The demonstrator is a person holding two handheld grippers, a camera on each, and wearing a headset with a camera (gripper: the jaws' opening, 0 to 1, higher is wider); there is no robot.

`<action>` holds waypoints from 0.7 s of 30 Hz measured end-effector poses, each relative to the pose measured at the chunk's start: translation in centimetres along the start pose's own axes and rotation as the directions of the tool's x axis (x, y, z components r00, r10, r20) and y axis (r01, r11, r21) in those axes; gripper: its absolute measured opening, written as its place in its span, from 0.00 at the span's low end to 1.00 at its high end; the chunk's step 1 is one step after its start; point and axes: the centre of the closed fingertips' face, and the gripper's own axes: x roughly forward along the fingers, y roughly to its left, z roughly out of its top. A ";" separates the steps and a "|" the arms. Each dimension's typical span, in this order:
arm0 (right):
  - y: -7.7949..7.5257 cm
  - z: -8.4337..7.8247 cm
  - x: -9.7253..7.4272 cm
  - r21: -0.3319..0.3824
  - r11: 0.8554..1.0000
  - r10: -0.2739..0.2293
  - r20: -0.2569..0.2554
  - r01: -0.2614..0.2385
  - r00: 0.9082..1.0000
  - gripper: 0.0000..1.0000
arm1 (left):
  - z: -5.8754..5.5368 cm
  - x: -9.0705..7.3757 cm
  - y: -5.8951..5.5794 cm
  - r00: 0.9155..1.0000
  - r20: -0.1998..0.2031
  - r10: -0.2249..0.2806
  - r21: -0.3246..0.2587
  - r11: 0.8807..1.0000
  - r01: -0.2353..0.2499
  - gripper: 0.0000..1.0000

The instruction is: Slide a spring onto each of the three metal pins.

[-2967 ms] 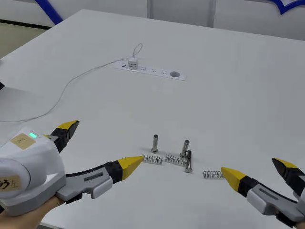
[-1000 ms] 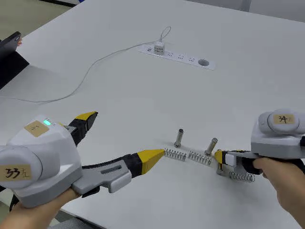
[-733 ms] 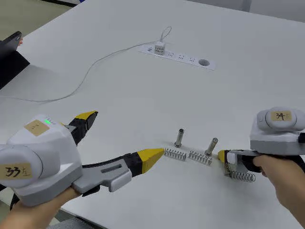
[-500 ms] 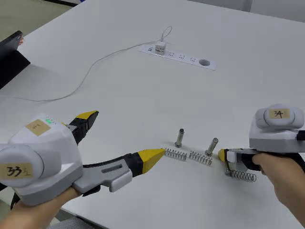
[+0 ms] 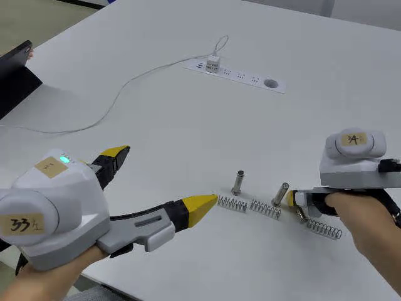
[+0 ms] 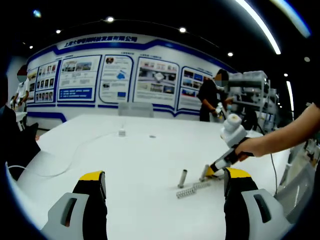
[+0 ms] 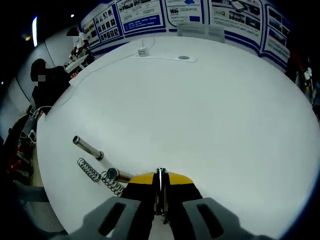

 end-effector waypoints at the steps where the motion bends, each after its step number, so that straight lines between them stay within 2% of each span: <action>1: -0.1 0.1 -0.1 -0.002 1.000 -0.001 0.001 0.001 1.000 0.09 | -0.1 0.0 0.0 1.000 -0.004 -0.003 -0.002 1.000 0.003 1.00; 5: -0.4 0.2 0.1 -0.001 1.000 0.002 -0.002 -0.002 1.000 0.08 | -0.1 0.0 -0.1 1.000 -0.005 -0.004 0.004 1.000 0.004 1.00; 10: -0.5 0.2 0.2 0.049 0.998 0.029 -0.022 -0.028 0.999 0.07 | -0.2 0.0 0.0 1.000 -0.007 -0.004 0.001 1.000 0.004 1.00; 15: -0.4 0.0 0.0 0.023 0.999 0.041 -0.025 -0.040 0.999 0.07 | -0.2 0.0 0.1 1.000 -0.007 -0.002 0.002 1.000 0.002 1.00; 19: -0.6 0.4 -0.2 0.019 0.999 0.050 -0.007 -0.049 0.999 0.07 | -0.2 0.0 0.1 1.000 -0.008 -0.002 0.001 1.000 0.002 1.00; 21: -0.6 0.6 -0.4 -0.011 0.999 0.045 0.005 -0.045 0.999 0.07 | 0.0 0.0 0.0 1.000 0.003 -0.006 0.000 1.000 0.006 1.00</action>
